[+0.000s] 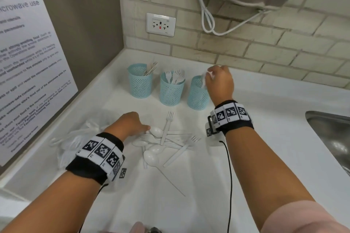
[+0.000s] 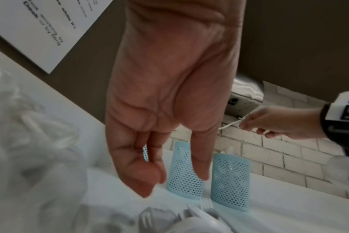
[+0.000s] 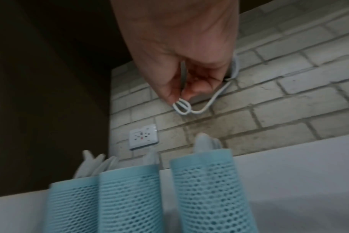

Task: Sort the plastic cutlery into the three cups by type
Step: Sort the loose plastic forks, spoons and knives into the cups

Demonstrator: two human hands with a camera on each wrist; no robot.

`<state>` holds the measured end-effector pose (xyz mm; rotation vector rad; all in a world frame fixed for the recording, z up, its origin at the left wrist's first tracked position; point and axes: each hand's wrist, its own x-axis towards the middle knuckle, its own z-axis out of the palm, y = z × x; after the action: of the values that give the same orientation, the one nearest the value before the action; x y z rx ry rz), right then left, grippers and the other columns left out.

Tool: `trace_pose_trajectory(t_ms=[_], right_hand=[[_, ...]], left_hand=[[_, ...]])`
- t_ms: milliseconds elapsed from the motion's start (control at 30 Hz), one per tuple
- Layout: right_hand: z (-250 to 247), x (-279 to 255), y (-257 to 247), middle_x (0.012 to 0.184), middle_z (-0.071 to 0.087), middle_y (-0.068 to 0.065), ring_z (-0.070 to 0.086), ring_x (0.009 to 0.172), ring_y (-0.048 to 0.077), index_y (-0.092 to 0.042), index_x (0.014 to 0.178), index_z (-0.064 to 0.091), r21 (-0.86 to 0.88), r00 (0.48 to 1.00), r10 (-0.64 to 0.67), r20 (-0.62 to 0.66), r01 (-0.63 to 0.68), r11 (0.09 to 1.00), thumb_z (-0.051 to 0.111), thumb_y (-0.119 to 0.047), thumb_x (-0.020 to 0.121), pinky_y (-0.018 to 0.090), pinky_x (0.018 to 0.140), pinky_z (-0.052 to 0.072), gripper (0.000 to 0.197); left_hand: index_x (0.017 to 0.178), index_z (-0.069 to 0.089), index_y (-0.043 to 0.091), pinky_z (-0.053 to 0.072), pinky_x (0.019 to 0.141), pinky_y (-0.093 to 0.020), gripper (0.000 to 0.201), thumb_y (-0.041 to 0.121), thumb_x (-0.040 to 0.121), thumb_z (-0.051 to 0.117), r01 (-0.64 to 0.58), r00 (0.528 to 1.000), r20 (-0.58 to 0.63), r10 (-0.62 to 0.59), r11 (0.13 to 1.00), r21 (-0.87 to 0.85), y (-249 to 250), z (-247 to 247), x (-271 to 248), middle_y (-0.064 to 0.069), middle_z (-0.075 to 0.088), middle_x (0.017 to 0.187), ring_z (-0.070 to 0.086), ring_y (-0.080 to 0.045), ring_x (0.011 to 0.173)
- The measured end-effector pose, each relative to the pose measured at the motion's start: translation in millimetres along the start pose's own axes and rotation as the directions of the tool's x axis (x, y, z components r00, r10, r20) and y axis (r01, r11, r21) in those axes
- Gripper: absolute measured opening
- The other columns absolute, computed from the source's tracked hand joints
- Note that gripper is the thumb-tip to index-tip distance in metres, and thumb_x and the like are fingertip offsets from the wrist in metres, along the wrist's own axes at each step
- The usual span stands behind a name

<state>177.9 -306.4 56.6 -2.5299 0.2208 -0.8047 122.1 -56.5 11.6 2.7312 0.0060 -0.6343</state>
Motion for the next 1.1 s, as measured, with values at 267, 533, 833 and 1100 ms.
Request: trace_pose_trajectory(t_ms=[267,533,833,1100], right_hand=[[61.6,-67.5,-33.1,0.084,0.061,0.009,0.054,0.073,0.022,-0.01,0.067,0.047,-0.225,0.575,0.057,0.816,0.225,0.948,0.061,-0.045,0.085,0.034,0.077,0.051,0.042],[60.7,-74.9,-24.7,0.087,0.057,0.008,0.054,0.083,0.019,0.003,0.115,0.051,-0.112,0.592,0.183,0.785,-0.155,0.982,0.066,-0.011,0.079,0.025,0.066,0.045,0.041],[31.1,-78.2,-16.1,0.112,0.056,0.0,0.049,0.081,0.012,-0.009,0.132,0.046,-0.171,0.406,0.152,0.901,0.011,0.985,0.067,-0.033,0.084,0.022,0.073,0.041,0.058],[44.1,-91.5,-11.4,0.066,0.041,-0.002,0.04,0.061,0.011,-0.014,0.062,0.038,-0.212,0.475,0.177,0.862,0.022,0.977,0.069,-0.04,0.081,0.021,0.053,0.028,0.044]], left_hand=[[0.099,0.05,0.007,0.045,0.058,-0.024,0.05,0.053,0.082,0.062,0.094,0.973,0.199,-0.12,0.986,0.134,6.0,16.2,-9.8,-0.003,0.057,0.065,0.053,-0.015,0.054],[0.104,0.058,0.002,0.042,0.057,-0.022,0.054,0.052,0.084,0.058,0.063,0.989,0.129,-0.074,0.994,0.087,12.7,33.6,-6.3,-0.001,0.056,0.057,0.052,-0.015,0.051],[0.114,0.056,0.0,0.045,0.085,-0.028,0.036,0.024,0.088,0.059,0.02,0.997,-0.078,-0.024,0.998,-0.053,16.2,36.3,12.3,-0.015,0.061,0.119,0.058,-0.029,0.11],[0.118,0.052,-0.003,0.043,0.088,-0.03,0.041,0.025,0.089,0.059,0.012,0.993,-0.118,-0.025,0.994,-0.104,15.6,38.6,25.4,-0.017,0.057,0.124,0.054,-0.03,0.115]])
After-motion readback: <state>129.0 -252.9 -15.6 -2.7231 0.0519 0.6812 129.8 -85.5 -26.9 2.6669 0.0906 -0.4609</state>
